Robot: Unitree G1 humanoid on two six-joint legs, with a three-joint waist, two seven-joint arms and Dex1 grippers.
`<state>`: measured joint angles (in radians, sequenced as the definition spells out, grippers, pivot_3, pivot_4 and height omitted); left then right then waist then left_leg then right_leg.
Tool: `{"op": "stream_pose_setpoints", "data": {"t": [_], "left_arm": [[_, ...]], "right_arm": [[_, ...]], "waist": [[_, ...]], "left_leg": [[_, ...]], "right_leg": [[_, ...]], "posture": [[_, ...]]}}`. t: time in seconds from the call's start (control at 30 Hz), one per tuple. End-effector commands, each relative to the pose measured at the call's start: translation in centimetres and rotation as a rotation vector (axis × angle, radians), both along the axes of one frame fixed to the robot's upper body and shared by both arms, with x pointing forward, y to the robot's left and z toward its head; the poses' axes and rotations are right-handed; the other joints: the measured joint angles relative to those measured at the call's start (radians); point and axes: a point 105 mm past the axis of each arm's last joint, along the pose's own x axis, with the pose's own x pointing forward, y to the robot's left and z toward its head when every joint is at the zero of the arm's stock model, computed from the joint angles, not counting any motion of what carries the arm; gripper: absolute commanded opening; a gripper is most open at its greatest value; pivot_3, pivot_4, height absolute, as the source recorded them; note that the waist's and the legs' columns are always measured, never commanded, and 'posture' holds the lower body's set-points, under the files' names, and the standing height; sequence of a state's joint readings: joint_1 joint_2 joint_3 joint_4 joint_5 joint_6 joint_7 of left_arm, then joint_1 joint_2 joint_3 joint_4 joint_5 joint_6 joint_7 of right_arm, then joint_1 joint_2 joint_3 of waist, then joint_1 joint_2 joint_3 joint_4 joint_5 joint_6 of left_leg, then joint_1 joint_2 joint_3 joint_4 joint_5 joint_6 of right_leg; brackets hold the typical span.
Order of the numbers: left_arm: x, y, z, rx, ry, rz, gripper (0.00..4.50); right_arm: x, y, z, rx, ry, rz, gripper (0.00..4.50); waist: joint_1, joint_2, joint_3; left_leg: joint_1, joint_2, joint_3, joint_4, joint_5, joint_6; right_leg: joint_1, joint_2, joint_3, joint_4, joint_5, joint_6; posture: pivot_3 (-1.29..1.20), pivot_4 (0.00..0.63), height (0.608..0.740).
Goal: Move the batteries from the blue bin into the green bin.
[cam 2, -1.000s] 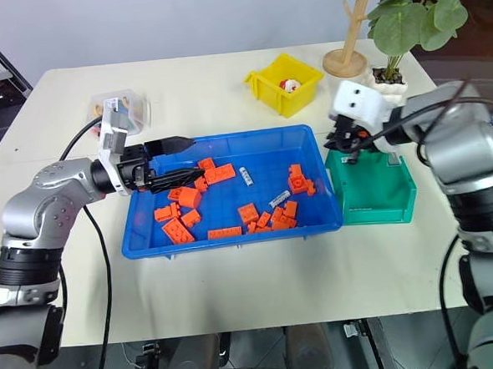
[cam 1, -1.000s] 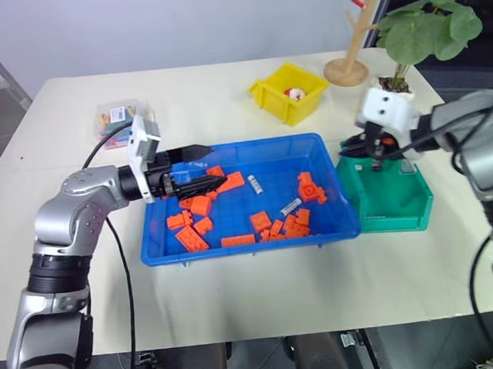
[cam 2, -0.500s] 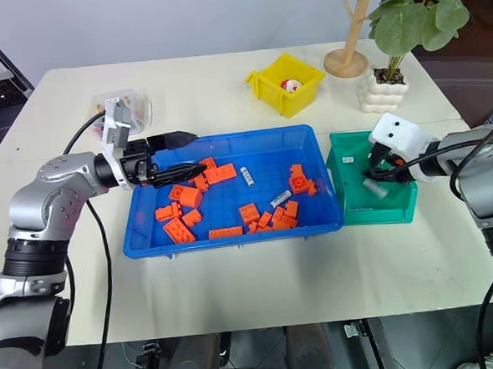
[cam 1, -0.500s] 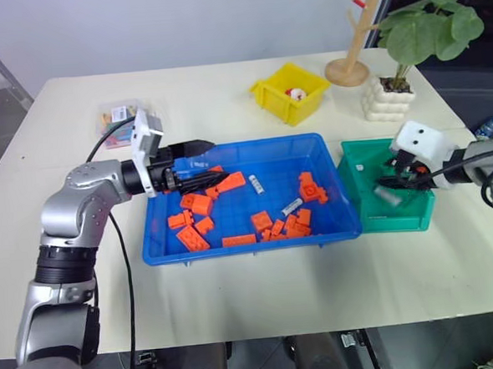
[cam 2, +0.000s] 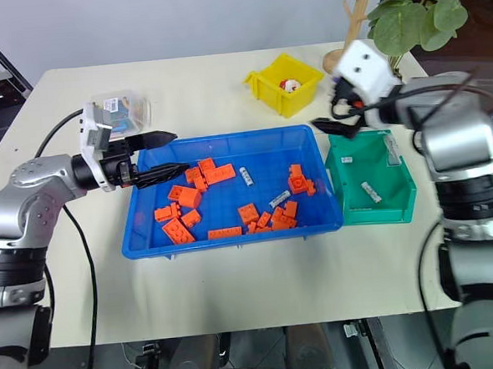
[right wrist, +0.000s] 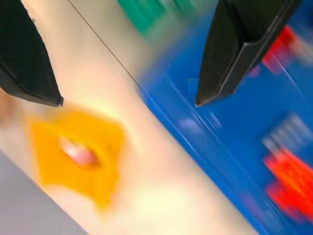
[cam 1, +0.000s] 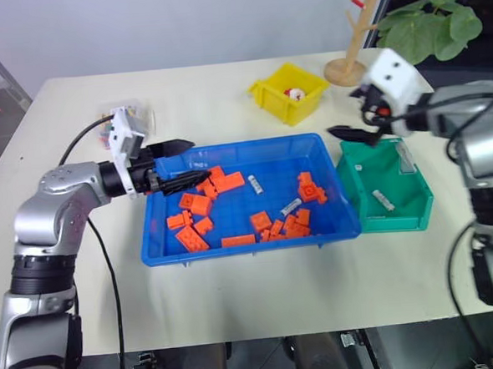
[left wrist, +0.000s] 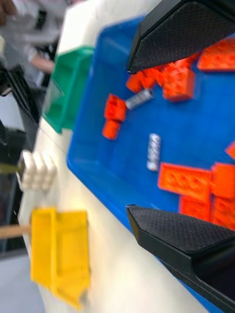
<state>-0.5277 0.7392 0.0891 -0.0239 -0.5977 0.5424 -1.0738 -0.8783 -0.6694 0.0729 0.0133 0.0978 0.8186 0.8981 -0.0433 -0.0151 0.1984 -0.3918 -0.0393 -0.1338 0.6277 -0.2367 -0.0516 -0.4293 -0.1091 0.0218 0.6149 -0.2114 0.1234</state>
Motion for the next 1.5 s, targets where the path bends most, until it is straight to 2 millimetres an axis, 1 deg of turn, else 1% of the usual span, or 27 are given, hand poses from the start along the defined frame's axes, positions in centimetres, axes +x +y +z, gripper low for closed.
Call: {"op": "stream_pose_setpoints", "data": {"t": [0.03,0.07,0.1,0.17,0.37,0.43,0.63,0.8,1.03,1.13,1.23,1.3,1.33,1.37,1.4,1.5], "left_arm": [[-1.1,0.9,0.9,0.051,-0.040,0.023,4.50],[-1.5,1.1,0.7,0.062,-0.033,0.026,4.50],[-2.0,1.3,0.5,0.083,-0.025,0.031,4.50],[-2.7,1.7,0.2,0.107,-0.013,0.043,4.50],[-4.9,2.1,0.2,0.125,0.027,0.042,4.50],[-5.3,2.1,0.3,0.127,0.030,0.048,4.50],[-5.6,2.0,0.5,0.112,0.021,0.077,4.50],[-5.8,1.9,0.6,0.097,0.013,0.095,4.50],[-6.1,1.7,1.1,0.068,-0.004,0.119,4.50],[-6.1,1.8,1.2,0.062,-0.011,0.131,4.50],[-6.2,1.7,1.4,0.057,-0.017,0.135,4.50],[-6.2,1.7,1.5,0.054,-0.020,0.138,4.50],[-6.2,1.7,1.5,0.053,-0.022,0.139,4.50],[-6.2,1.7,1.5,0.052,-0.022,0.139,4.50],[-6.2,1.8,1.5,0.052,-0.022,0.140,4.50],[-6.2,1.7,1.5,0.048,-0.019,0.133,4.50]], "right_arm": [[0.2,2.1,-0.9,0.116,0.044,-0.034,4.44],[0.1,2.8,-1.6,0.132,0.063,-0.035,4.44],[-0.1,3.9,-2.9,0.145,0.100,-0.025,4.44],[-0.6,5.3,-4.5,0.156,0.146,-0.004,4.44],[-0.9,7.3,-6.8,0.195,0.235,0.008,4.44],[-1.0,7.6,-7.1,0.207,0.252,0.014,4.44],[-1.4,9.2,-8.8,0.234,0.324,0.034,4.44],[-1.3,10.4,-10.1,0.199,0.339,0.057,4.44],[-0.5,10.5,-12.1,0.110,0.340,0.059,4.44],[-0.3,10.4,-12.5,0.094,0.340,0.065,3.68],[-0.2,10.5,-12.5,0.088,0.339,0.081,2.28],[-0.2,10.4,-12.5,0.086,0.338,0.077,1.43],[-0.1,10.3,-12.5,0.082,0.337,0.075,0.84],[-0.1,10.2,-12.4,0.081,0.336,0.075,0.34],[-0.1,10.2,-12.2,0.078,0.332,0.075,0.05],[0.1,9.9,-11.5,0.076,0.311,0.073,0.06]], "waist": [[0.003,0.000,0.000],[0.005,0.000,0.000],[0.009,0.000,0.000],[0.008,0.000,0.000],[-0.001,0.000,0.000],[-0.002,0.000,0.000],[-0.001,0.000,0.000],[-0.002,0.000,0.000],[-0.002,0.000,0.000],[-0.002,0.000,0.000],[-0.002,0.000,0.000],[-0.002,0.000,0.000],[-0.002,0.000,0.000],[-0.002,0.000,0.000],[-0.002,0.000,0.000],[-0.001,0.000,0.000]], "left_leg": [[0.000,0.000,0.000,0.000,0.000,0.000],[-0.001,-0.001,0.000,0.000,0.000,0.000],[-0.001,-0.001,0.000,0.000,0.000,0.000],[-0.001,-0.001,-0.001,0.000,0.000,0.000],[0.000,-0.001,-0.001,0.000,0.000,0.000],[0.001,0.000,-0.001,0.000,0.000,0.000],[0.001,0.000,-0.001,0.000,0.000,0.000],[0.001,0.000,-0.001,0.000,0.000,0.000],[0.001,0.000,-0.001,0.000,0.000,0.000],[0.001,0.000,-0.001,0.000,0.000,0.000],[0.001,0.000,-0.001,0.000,0.000,0.000],[0.001,0.001,-0.001,0.000,0.000,0.000],[0.001,0.001,-0.001,0.000,0.000,0.000],[0.001,0.001,-0.001,0.000,0.000,0.000],[0.001,0.001,-0.001,0.000,0.000,0.000],[0.001,0.001,-0.001,0.000,0.000,0.000]], "right_leg": [[0.000,0.000,0.000,0.000,0.000,0.000],[0.000,0.000,0.000,0.000,0.000,0.000],[0.000,0.000,0.000,0.000,0.000,0.000],[0.000,-0.001,0.000,0.000,0.000,0.000],[0.000,0.000,0.000,0.001,0.000,0.000],[0.000,0.001,0.000,0.002,0.000,0.000],[0.000,0.001,0.000,0.002,0.000,-0.001],[0.000,0.001,0.000,0.002,0.000,-0.001],[0.000,0.001,0.000,0.002,0.000,-0.001],[0.000,0.002,0.000,0.002,0.000,-0.001],[0.000,0.002,0.000,0.002,0.000,-0.001],[0.000,0.002,0.000,0.002,0.000,-0.001],[0.000,0.002,0.000,0.002,0.000,-0.001],[0.000,0.002,0.000,0.002,0.000,-0.001],[0.000,0.002,0.000,0.002,0.000,-0.001],[0.000,0.002,0.000,0.002,0.000,-0.001]], "posture": [[0.00,0.150,0.740],[0.00,0.150,0.740],[0.00,0.150,0.740],[0.00,0.150,0.740],[0.00,0.150,0.740],[0.00,0.150,0.740],[0.00,0.150,0.740],[0.00,0.150,0.740],[0.00,0.150,0.740],[0.00,0.150,0.740],[0.00,0.150,0.740],[0.00,0.150,0.740],[0.00,0.150,0.740],[0.00,0.150,0.740],[0.00,0.150,0.740],[0.00,0.150,0.740]]}}
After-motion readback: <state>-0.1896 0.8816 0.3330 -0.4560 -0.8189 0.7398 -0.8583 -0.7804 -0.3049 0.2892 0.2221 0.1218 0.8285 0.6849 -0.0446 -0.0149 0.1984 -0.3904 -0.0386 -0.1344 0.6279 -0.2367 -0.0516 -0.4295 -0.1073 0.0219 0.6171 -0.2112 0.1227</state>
